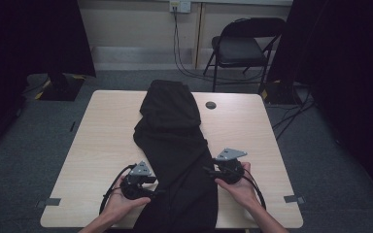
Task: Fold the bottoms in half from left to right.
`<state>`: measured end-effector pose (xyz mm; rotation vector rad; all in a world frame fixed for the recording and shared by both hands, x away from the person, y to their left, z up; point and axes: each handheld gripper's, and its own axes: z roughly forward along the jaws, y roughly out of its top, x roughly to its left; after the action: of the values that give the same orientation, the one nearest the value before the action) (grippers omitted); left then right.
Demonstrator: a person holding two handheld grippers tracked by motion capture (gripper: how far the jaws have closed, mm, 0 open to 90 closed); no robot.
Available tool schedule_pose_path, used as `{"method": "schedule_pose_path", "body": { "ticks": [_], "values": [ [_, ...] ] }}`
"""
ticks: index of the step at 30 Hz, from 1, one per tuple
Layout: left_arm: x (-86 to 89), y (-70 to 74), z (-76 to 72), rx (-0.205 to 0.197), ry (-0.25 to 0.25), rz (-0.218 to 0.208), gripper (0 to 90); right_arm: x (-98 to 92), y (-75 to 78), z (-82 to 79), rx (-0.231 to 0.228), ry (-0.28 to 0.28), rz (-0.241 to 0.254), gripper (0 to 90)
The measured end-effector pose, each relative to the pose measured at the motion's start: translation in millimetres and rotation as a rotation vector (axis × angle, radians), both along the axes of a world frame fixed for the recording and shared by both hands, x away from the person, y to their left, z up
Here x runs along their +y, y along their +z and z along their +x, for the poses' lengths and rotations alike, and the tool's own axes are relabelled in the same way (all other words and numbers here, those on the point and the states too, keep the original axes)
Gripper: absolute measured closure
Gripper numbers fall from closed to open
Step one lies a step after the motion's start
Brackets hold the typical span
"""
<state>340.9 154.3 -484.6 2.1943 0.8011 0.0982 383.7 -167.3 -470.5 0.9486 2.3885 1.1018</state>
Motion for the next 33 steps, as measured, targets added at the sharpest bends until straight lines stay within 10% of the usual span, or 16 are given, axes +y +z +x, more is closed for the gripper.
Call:
{"method": "schedule_pose_path", "body": {
  "ticks": [4, 6, 9, 13, 18, 27, 33],
  "values": [
    [-8.5, -5.6, 1.1, -0.019, -0.011, 0.049, 41.1, -0.9, 3.9, 1.3, -0.009, -0.008, 0.031, 49.8],
    [-13.3, -3.7, 1.8, -0.035, -0.059, 0.077, 70.9, 1.7, 3.1, 0.8, -0.009, 0.006, 0.026, 49.6],
    [-17.1, -1.0, 2.3, -0.030, -0.075, 0.084, 86.6, 4.4, 1.4, 0.9, -0.009, 0.013, 0.015, 49.6],
    [-13.7, 5.7, 3.1, -0.024, -0.074, 0.012, 87.6, 6.0, 1.9, 1.0, -0.010, 0.015, 0.016, 49.7],
    [-8.6, 39.0, 1.0, -0.059, -0.059, -0.186, 87.6, 5.4, 5.3, 1.3, -0.023, 0.004, 0.023, 49.7],
    [-42.6, 92.3, 15.9, -0.159, -0.090, -0.299, 87.6, 6.0, 18.8, -0.5, -0.050, -0.006, 0.057, 49.8],
    [-83.4, 107.9, 28.2, -0.138, -0.127, -0.335, 87.2, -2.0, 25.0, -1.7, -0.063, -0.024, 0.084, 49.7]
  ]
}}
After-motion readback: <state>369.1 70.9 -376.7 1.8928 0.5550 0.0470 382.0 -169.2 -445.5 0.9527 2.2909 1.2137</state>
